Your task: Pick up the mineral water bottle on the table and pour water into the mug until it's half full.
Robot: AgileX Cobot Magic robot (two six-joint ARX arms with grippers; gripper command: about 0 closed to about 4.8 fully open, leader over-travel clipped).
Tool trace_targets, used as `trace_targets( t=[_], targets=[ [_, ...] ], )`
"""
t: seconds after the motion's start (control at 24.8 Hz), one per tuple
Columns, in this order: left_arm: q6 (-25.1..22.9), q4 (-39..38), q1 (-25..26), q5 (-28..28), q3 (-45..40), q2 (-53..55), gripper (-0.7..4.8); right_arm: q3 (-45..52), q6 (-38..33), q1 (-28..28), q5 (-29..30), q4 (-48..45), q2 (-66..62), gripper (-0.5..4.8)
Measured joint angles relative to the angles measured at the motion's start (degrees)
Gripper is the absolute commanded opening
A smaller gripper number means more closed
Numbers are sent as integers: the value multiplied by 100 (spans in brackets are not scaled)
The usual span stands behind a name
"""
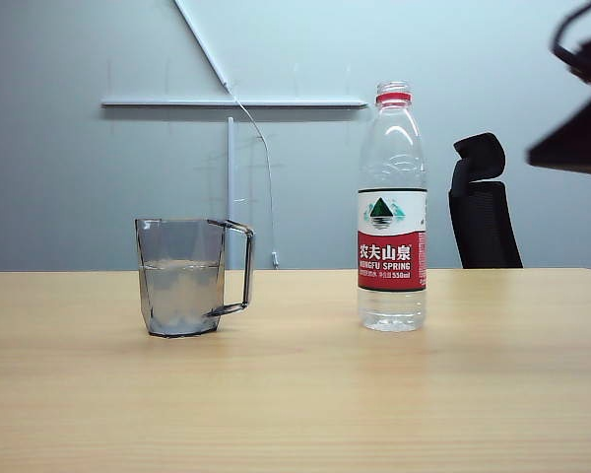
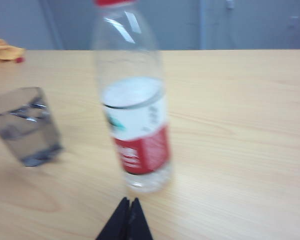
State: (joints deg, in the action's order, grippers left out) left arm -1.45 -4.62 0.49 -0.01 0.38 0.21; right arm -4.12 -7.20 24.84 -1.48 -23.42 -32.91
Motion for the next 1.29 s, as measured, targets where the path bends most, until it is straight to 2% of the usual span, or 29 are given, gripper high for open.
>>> trace_targets(
  t=[0.12,0.2,0.32,0.4,0.65,0.77,1.09,1.29],
  targets=[
    [0,0,-4,-4,0,0,-2,358,17,-413,-2,223,715,-5],
    [0,2,-7,-4,0,0,-2,382,20,-678,-31,520,1073,-5],
    [0,-4,-7,-2,0,0,-2,382,17,-1397,4,1082,1886,-5],
    [0,-4,-4,-4,0,0,-2,382,17,-1591,2,1228,2114,-5],
    [0,-7,-7,-4,0,0,-2,382,17,-1987,9,1423,2857,-5],
    [0,-9,-7,-7,0,2,-2,382,13,-2201,37,1891,3283,-5],
    [0,-9,-4,-4,0,2,-2,382,7,-2594,168,2297,3285,-5],
    [0,-9,-7,-4,0,2,-2,382,9,-2592,166,2297,3285,-5]
  ],
)
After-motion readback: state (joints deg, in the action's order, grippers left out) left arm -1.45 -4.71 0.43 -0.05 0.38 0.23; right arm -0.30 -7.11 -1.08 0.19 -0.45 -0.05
